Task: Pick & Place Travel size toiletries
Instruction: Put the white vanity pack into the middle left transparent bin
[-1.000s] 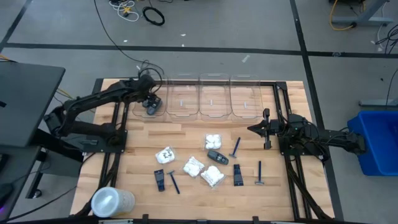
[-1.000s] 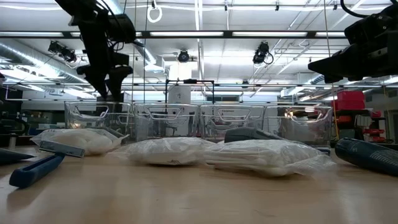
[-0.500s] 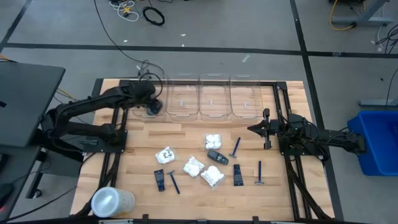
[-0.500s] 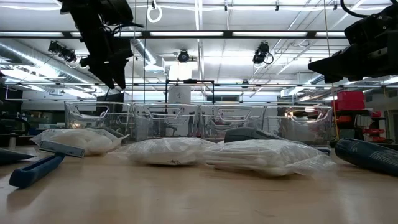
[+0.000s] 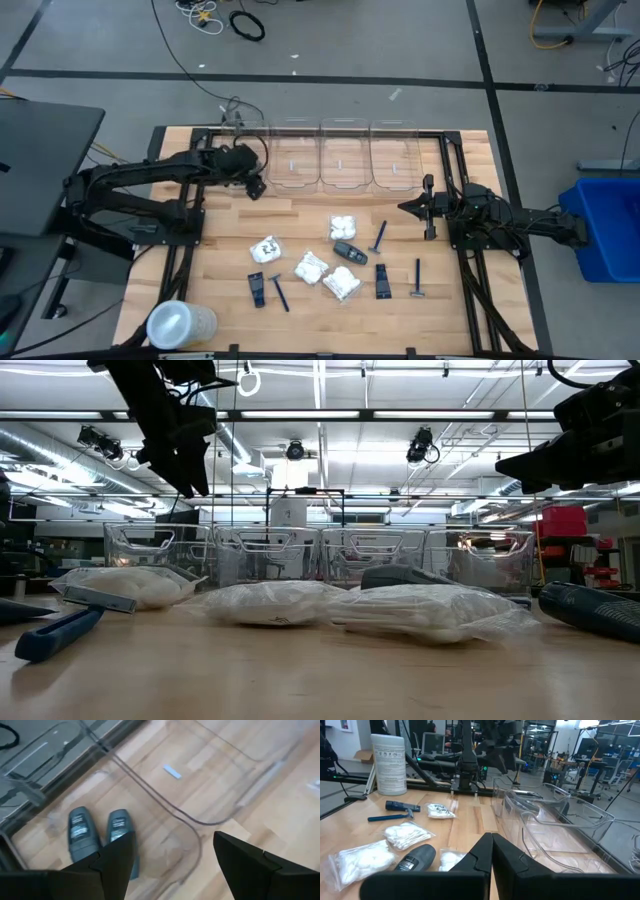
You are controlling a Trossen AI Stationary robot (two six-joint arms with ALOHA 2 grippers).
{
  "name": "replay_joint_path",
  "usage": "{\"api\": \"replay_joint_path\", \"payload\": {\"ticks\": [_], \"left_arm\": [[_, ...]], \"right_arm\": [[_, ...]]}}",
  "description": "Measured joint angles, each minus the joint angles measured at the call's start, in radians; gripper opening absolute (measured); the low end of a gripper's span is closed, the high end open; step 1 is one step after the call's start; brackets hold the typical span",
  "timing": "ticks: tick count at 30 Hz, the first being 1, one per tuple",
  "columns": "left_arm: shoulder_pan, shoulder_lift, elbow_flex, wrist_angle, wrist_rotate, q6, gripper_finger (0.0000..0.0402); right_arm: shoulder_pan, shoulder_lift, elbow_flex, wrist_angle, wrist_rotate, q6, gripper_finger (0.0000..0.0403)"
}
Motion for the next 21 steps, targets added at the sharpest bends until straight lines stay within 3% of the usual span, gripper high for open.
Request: {"api": "replay_joint_path", "payload": {"ticks": [21], "left_arm": [[-0.243,0.000,0.000,0.000,0.000,-0.109,0.0271]], "right_arm": [[0.000,0.000,0.000,0.000,0.000,0.000,0.0014]]}}
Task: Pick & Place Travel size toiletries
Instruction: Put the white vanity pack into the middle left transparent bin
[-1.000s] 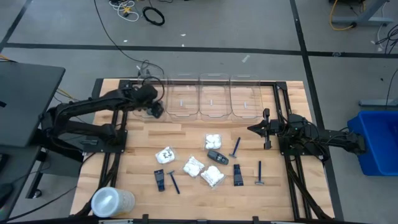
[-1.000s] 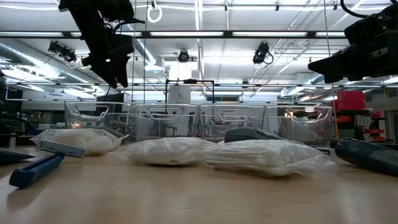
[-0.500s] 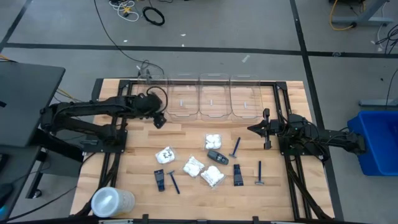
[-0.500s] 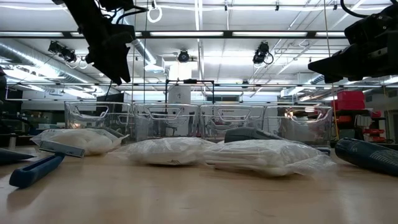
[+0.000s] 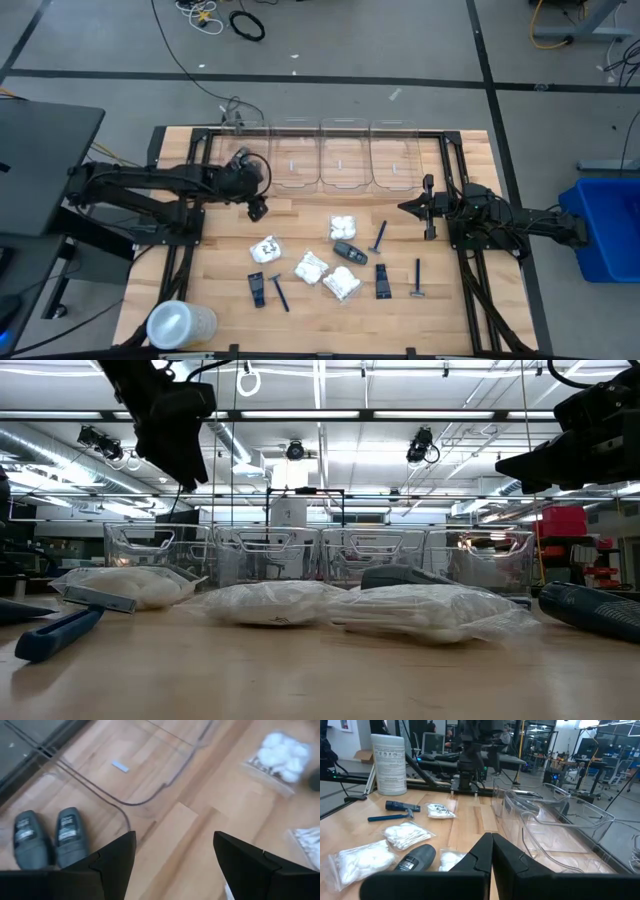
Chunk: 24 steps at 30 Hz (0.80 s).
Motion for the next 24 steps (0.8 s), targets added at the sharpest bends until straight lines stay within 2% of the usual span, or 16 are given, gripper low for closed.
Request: {"api": "replay_joint_path", "payload": {"ticks": [11,24], "left_arm": [[-0.092,0.008,0.000,0.004,0.000,-0.056,0.0273],[-0.108,0.025,0.000,0.013,0.015,-0.058,0.0316]], "right_arm": [[0.000,0.000,0.000,0.000,0.000,0.000,0.0014],[0.000,0.000,0.000,0.000,0.000,0.000,0.0013]]}}
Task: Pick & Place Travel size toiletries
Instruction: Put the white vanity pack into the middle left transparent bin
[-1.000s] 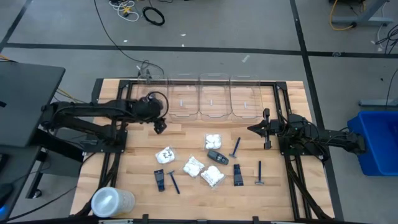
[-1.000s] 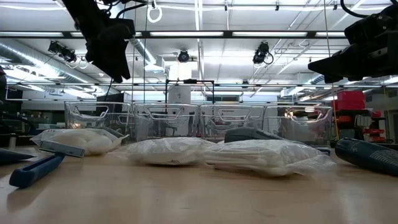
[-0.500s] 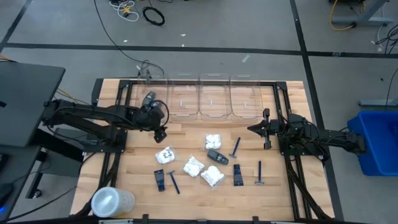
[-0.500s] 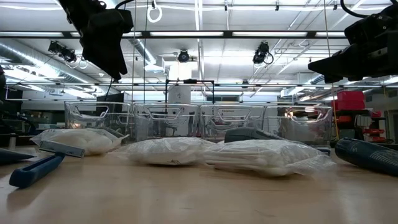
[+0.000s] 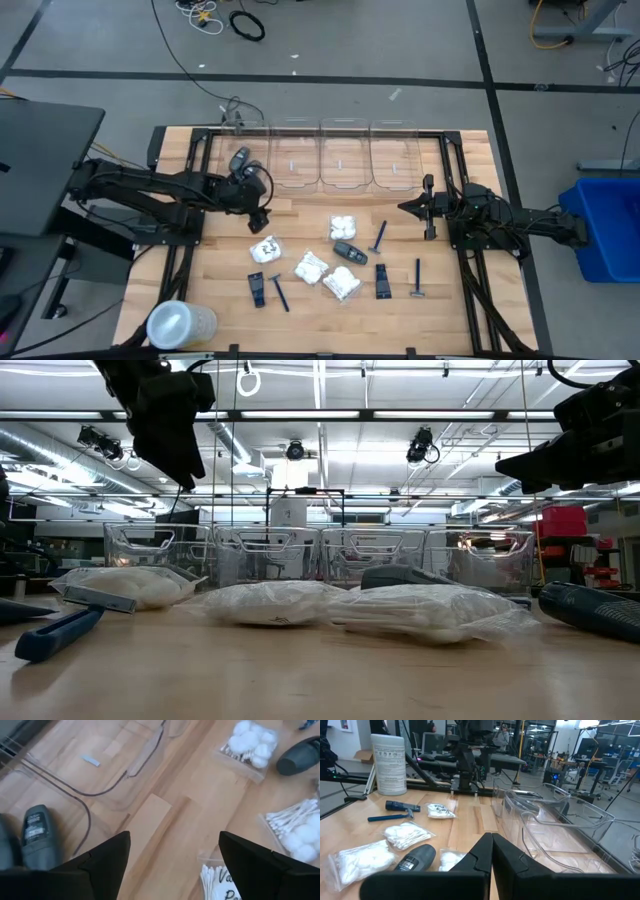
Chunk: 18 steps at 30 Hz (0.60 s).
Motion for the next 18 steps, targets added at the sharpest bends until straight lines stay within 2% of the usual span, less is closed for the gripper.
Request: {"api": "replay_joint_path", "payload": {"ticks": [18], "left_arm": [[-0.063,0.000,0.000,0.001,0.014,-0.052,0.0318]], "right_arm": [[0.000,0.000,0.000,0.000,0.000,0.000,0.0014]]}}
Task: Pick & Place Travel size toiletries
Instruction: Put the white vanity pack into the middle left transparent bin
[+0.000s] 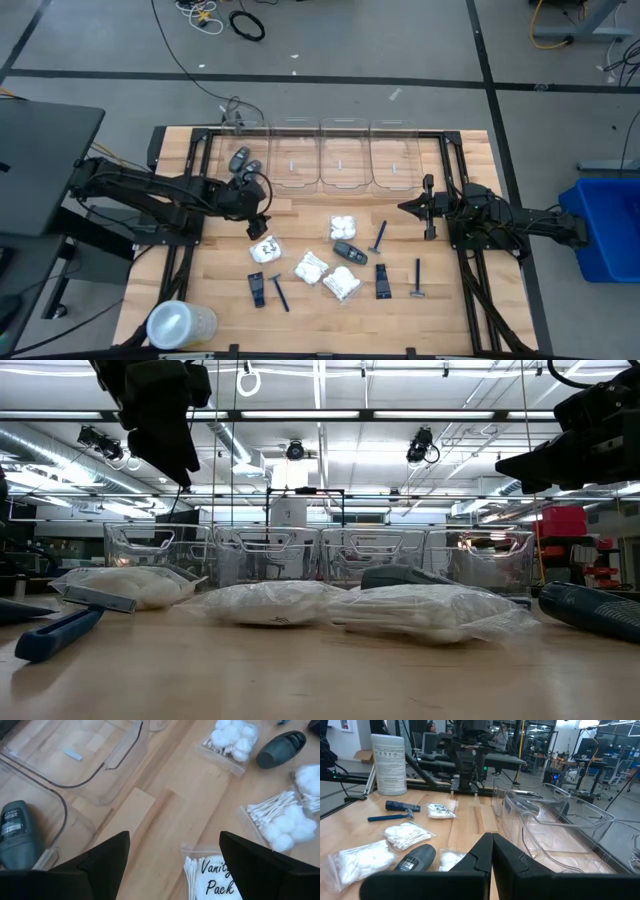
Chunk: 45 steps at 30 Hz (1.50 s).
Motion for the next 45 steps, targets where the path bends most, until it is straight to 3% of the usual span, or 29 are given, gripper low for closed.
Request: {"api": "replay_joint_path", "payload": {"ticks": [19,36,45], "left_arm": [[0.000,0.214,0.210,-0.057,0.011,0.060,0.0318],[-0.009,0.343,0.219,-0.069,0.032,0.020,0.0318],[-0.009,0.346,0.204,-0.070,0.037,-0.024,0.0318]], "right_arm": [[0.000,0.000,0.000,0.001,0.000,0.000,0.0013],[0.000,0.000,0.000,0.000,0.000,0.000,0.0013],[0.000,0.000,0.000,0.000,0.000,0.000,0.0014]]}}
